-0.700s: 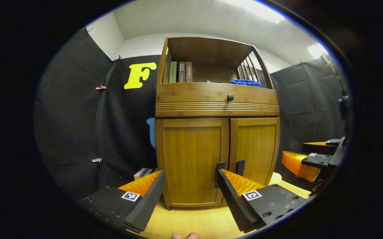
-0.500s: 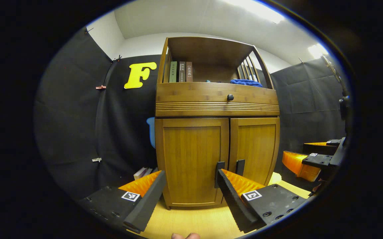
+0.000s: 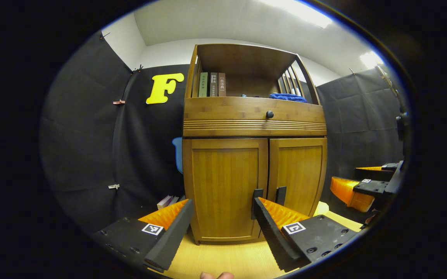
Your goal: Open the right door of the double-door shoe cabinet with the right hand, and open the left door with the left hand.
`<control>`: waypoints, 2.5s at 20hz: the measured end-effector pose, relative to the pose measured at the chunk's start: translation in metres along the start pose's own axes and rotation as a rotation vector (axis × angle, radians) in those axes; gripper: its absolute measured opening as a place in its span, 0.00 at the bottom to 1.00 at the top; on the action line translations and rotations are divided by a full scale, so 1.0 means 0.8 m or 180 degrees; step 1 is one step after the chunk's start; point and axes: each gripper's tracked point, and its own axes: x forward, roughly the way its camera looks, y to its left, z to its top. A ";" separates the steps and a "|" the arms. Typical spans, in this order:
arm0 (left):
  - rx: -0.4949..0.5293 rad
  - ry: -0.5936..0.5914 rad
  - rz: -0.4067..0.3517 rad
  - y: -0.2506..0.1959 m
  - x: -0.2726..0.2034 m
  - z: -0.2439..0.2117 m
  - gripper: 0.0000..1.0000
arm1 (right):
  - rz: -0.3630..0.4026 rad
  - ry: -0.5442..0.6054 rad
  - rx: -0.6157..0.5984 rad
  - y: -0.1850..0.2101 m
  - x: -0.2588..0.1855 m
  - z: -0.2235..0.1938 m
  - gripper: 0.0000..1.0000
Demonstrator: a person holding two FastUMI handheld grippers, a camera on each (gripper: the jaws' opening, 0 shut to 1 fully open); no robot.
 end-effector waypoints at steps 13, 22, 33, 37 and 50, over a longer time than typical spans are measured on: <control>0.0047 0.0099 -0.0033 0.000 -0.003 -0.020 0.96 | 0.0165 0.0258 0.0242 0.023 0.090 -0.059 0.98; -0.0037 0.0307 -0.0068 0.010 0.002 -0.061 0.96 | 0.0283 0.0431 0.0026 0.051 0.204 -0.124 0.99; -0.0085 0.0386 -0.0026 0.046 0.033 -0.080 0.96 | 0.0186 0.0705 0.0008 0.077 0.280 -0.196 0.57; -0.0102 0.0396 -0.0023 0.055 0.035 -0.081 0.96 | 0.0112 0.0677 0.0049 0.070 0.281 -0.193 0.37; -0.0093 0.0395 0.0051 0.042 -0.009 -0.080 0.96 | 0.0636 0.0664 0.0103 0.038 0.187 -0.179 0.23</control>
